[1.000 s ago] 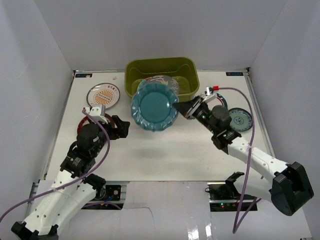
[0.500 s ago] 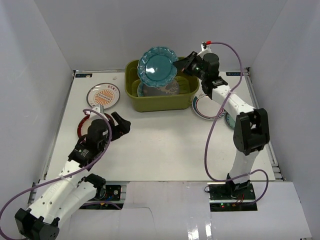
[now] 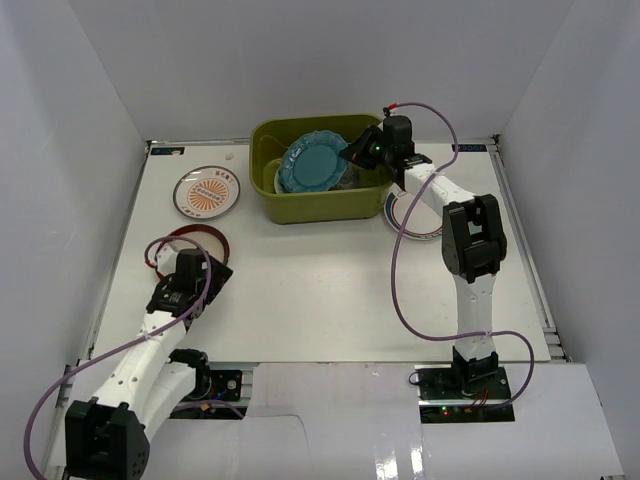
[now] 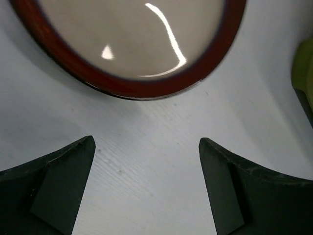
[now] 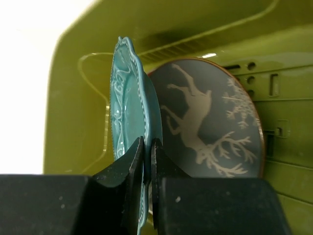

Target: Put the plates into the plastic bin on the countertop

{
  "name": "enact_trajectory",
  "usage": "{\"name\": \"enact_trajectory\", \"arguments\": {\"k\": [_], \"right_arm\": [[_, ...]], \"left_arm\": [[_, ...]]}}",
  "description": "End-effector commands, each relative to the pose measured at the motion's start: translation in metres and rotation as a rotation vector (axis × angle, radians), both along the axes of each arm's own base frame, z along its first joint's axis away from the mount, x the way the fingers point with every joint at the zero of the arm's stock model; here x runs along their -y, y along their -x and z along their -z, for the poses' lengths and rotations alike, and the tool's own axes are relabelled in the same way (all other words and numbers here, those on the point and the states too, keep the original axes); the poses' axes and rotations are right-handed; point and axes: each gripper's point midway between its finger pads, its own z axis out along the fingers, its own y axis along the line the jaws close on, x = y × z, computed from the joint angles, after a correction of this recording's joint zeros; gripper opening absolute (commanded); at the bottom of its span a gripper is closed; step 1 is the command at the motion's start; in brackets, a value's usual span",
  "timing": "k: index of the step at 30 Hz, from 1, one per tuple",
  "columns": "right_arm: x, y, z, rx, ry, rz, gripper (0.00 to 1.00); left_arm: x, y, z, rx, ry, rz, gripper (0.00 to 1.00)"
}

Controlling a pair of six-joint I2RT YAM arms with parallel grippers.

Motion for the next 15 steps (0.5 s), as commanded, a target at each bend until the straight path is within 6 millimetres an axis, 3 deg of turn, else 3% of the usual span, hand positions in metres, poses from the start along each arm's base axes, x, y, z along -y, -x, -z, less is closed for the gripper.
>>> {"name": "enact_trajectory", "arguments": {"k": [1,5,7,10,11,15], "right_arm": [[-0.006,-0.016,-0.079,0.202,-0.092,-0.021,0.08],[-0.002,-0.014,-0.054,0.161,-0.052,-0.003,0.09],[0.002,-0.012,-0.043,0.147,-0.031,0.003,0.14],[0.006,-0.010,-0.035,0.140,0.012,0.010,0.38],[0.009,-0.011,-0.033,0.136,0.026,0.019,0.53],[0.017,-0.009,-0.033,0.143,0.088,0.034,0.80]], "left_arm": [[-0.014,0.009,0.015,-0.031,0.077,-0.085,0.98],[-0.039,0.018,0.032,-0.050,0.125,-0.207,0.98],[-0.046,0.019,0.036,-0.050,0.121,-0.253,0.98],[-0.051,0.012,0.036,-0.029,0.149,-0.290,0.98],[-0.056,0.007,0.035,-0.010,0.146,-0.309,0.98],[-0.069,-0.005,0.034,0.018,0.147,-0.363,0.98]]}}
